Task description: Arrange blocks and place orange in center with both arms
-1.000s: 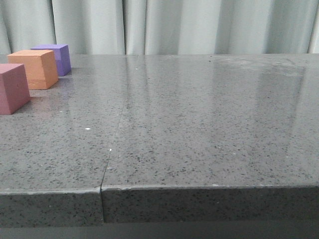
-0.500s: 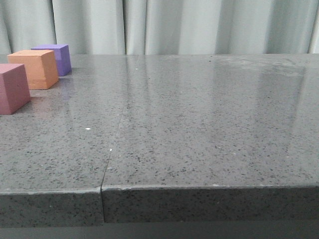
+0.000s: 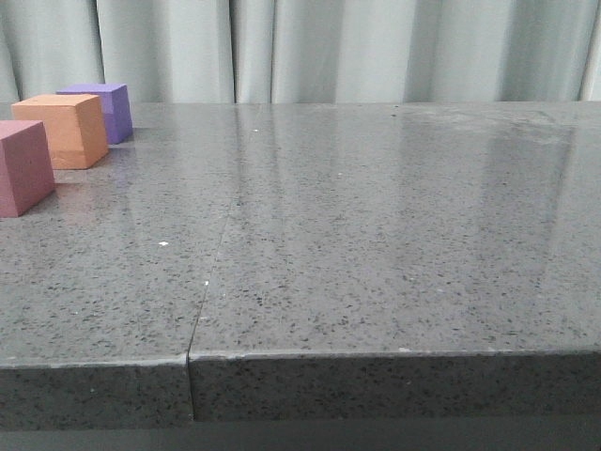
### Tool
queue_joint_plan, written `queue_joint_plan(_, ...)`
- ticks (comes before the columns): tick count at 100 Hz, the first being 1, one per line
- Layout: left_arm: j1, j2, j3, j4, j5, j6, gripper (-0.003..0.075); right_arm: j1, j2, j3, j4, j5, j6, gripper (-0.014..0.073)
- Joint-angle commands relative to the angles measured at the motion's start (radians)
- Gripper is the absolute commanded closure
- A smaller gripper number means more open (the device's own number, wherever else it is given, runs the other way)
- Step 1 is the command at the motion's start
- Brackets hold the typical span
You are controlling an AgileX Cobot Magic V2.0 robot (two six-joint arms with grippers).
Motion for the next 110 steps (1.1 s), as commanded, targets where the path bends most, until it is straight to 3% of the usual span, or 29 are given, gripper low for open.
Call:
queue_joint_plan(1,0.004,-0.038,0.021,-0.01,-0.098,0.003,0.0741,-0.002,0.007,-0.025,-0.015,-0.071,-0.006,0.0578)
queue_joint_plan(23,0.004,-0.161,0.122,-0.01,-0.095,-0.004,0.0741,-0.002,0.007,-0.025,-0.015,-0.071,-0.006,0.0578)
queue_joint_plan(40,0.004,-0.209,0.21,0.0,-0.105,-0.1,0.0741,-0.002,0.007,-0.025,-0.015,-0.071,-0.006,0.0578)
queue_joint_plan(50,0.004,-0.209,0.207,0.009,-0.037,-0.097,0.0741,-0.002,0.009,-0.025,-0.015,-0.071,-0.006,0.0578)
queue_joint_plan(110,0.004,-0.209,0.207,0.027,-0.1,-0.093,0.0741,-0.002,0.009,-0.025,-0.015,-0.071,-0.006,0.0578)
